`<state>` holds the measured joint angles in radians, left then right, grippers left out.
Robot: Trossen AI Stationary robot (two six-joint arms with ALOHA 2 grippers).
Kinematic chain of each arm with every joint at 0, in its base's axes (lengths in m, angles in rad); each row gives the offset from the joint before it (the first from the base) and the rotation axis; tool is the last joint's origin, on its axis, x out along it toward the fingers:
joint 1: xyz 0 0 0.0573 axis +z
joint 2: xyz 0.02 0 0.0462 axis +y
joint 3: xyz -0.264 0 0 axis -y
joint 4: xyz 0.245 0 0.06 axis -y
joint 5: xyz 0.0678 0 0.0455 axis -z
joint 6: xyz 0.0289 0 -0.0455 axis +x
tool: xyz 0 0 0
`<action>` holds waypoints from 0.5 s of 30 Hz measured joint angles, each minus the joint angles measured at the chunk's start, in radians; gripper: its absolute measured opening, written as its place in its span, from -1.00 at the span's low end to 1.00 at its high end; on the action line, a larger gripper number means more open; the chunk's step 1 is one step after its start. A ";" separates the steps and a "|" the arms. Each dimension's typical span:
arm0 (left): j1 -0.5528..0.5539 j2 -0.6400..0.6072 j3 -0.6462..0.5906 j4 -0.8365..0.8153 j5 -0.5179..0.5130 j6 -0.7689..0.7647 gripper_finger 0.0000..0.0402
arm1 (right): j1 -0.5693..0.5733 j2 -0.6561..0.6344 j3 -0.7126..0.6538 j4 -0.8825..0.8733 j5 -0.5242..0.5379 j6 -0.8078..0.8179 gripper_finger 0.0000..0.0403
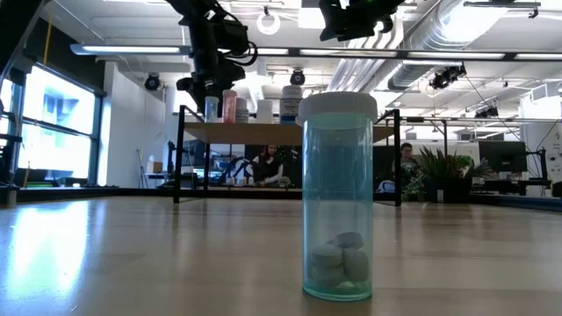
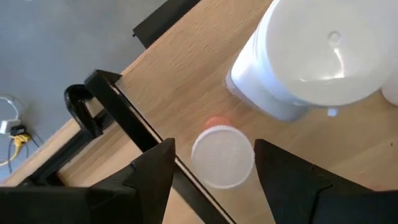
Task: Pick and place medicine bottles onto shelf by color
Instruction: Put the pink pill bottle on the shelf, then put the transparent pill bottle on the shelf
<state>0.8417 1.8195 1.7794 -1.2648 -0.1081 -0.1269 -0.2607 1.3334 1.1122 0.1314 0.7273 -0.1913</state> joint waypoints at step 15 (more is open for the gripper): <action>-0.006 -0.008 0.000 -0.003 0.018 0.035 0.05 | 0.000 0.000 0.000 0.000 0.000 0.000 0.21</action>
<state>0.8356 1.8111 1.7794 -1.2682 -0.0898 -0.0917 -0.2611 1.3334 1.1122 0.1314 0.7273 -0.1917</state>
